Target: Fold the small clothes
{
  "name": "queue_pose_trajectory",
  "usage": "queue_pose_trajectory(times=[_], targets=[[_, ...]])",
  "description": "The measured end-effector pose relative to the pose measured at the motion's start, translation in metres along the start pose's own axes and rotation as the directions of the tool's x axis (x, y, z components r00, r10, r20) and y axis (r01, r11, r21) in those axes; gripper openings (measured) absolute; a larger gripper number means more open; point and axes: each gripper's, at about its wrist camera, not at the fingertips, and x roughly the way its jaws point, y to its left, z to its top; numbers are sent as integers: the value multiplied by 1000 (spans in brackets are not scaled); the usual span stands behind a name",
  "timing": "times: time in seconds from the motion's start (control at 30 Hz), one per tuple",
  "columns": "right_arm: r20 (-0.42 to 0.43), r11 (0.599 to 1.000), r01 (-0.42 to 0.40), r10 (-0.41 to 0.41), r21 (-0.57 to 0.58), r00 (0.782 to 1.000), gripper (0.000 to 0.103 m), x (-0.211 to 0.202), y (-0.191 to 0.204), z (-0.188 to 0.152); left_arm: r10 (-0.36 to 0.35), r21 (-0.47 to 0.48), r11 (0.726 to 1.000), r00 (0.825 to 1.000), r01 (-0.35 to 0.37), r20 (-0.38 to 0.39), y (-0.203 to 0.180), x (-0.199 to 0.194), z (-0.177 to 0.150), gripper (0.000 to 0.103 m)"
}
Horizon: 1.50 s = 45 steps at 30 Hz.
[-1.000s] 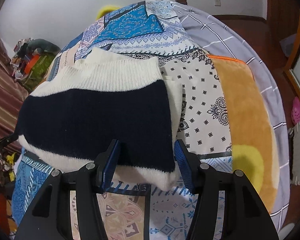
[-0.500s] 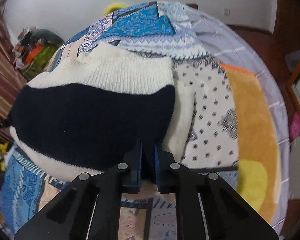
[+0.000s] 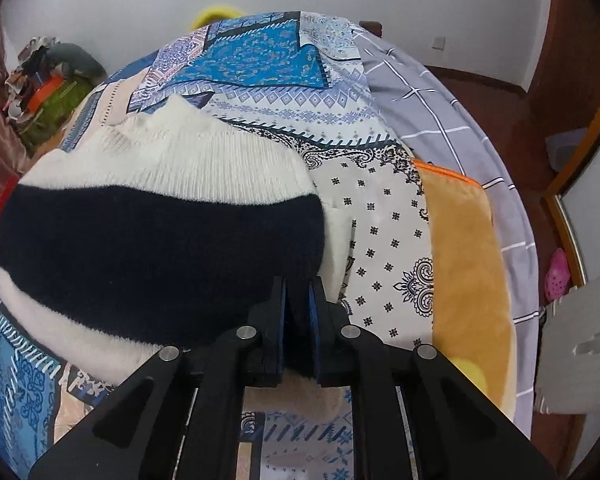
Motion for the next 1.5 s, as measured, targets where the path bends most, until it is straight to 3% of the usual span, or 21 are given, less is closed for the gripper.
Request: queue_pose_trajectory(times=[0.07, 0.17, 0.37, 0.4, 0.57, 0.63, 0.87, 1.03, 1.1, 1.2, 1.3, 1.43, 1.5], targets=[[8, 1000, 12, -12, -7, 1000, 33, -6, 2, 0, 23, 33, 999, 1000, -24, 8, -5, -5, 0, 13], [57, 1000, -16, 16, -1, 998, 50, -21, 8, 4, 62, 88, 994, 998, -64, 27, -15, -14, 0, 17], [131, 992, -118, 123, -45, 984, 52, -46, 40, 18, 20, 134, 991, 996, -32, 91, -38, -35, 7, 37], [131, 988, -139, 146, -61, 981, 52, -48, 49, 20, 11, 143, 989, 995, -26, 104, -42, -37, 9, 42], [106, 963, -216, 234, -159, 966, 52, -44, 98, 23, -45, 196, 980, 992, 21, 121, -71, -39, 23, 47], [87, 951, -246, 265, -187, 960, 52, -39, 116, 24, -57, 199, 979, 991, 33, 118, -80, -34, 25, 60], [16, 922, -307, 320, -235, 947, 52, -11, 150, 24, -97, 190, 978, 994, 84, 57, -94, -5, 27, 60], [-21, 934, -293, 295, -203, 955, 52, 8, 138, 24, -20, 177, 984, 1000, 21, -7, -81, 27, 22, 60], [-7, 943, -278, 281, -181, 960, 52, 10, 124, 23, -20, 153, 988, 1000, 21, -8, -68, 31, 19, 61], [6, 955, -256, 260, -150, 966, 54, 8, 105, 22, -22, 114, 993, 1000, 22, -2, -50, 28, 17, 61], [14, 968, -224, 227, -110, 974, 65, 4, 86, 16, 7, 101, 995, 1000, -7, 3, -37, 24, 14, 61], [23, 980, -186, 188, -64, 982, 66, -2, 65, 10, 9, 96, 995, 1000, -10, 6, -29, 15, 7, 61], [24, 983, -178, 179, -40, 984, 66, -6, 56, 6, 55, 94, 994, 998, -56, 15, -27, 9, 1, 65]])
